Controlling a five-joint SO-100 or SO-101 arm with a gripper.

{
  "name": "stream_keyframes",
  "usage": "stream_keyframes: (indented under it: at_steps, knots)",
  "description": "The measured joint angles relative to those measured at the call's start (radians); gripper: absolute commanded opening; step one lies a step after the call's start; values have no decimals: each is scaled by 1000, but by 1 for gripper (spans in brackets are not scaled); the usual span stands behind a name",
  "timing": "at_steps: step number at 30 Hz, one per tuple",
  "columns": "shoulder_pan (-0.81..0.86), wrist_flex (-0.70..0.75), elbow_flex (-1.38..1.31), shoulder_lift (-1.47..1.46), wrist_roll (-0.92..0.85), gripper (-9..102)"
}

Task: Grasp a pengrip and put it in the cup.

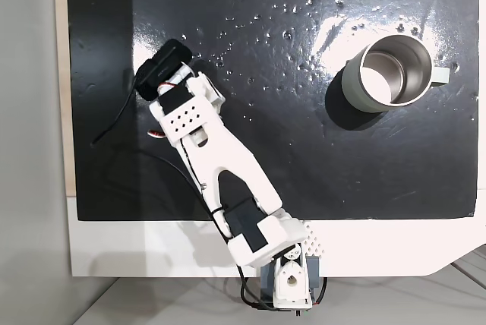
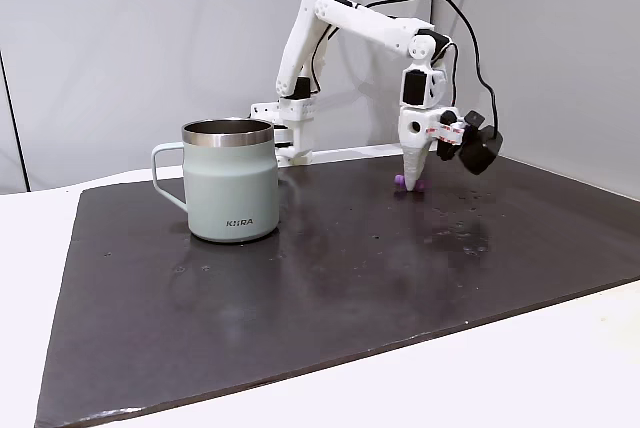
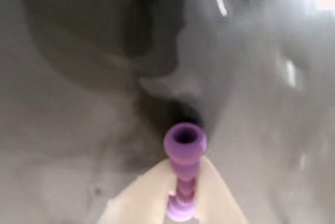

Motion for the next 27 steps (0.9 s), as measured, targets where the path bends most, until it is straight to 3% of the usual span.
stream_keyframes:
  at_steps: [7, 15, 27]
  knots:
    - [14, 166, -126, 81, 28, 0]
    - [163, 403, -414, 107, 60, 0]
    - [563, 433, -469, 307, 67, 0]
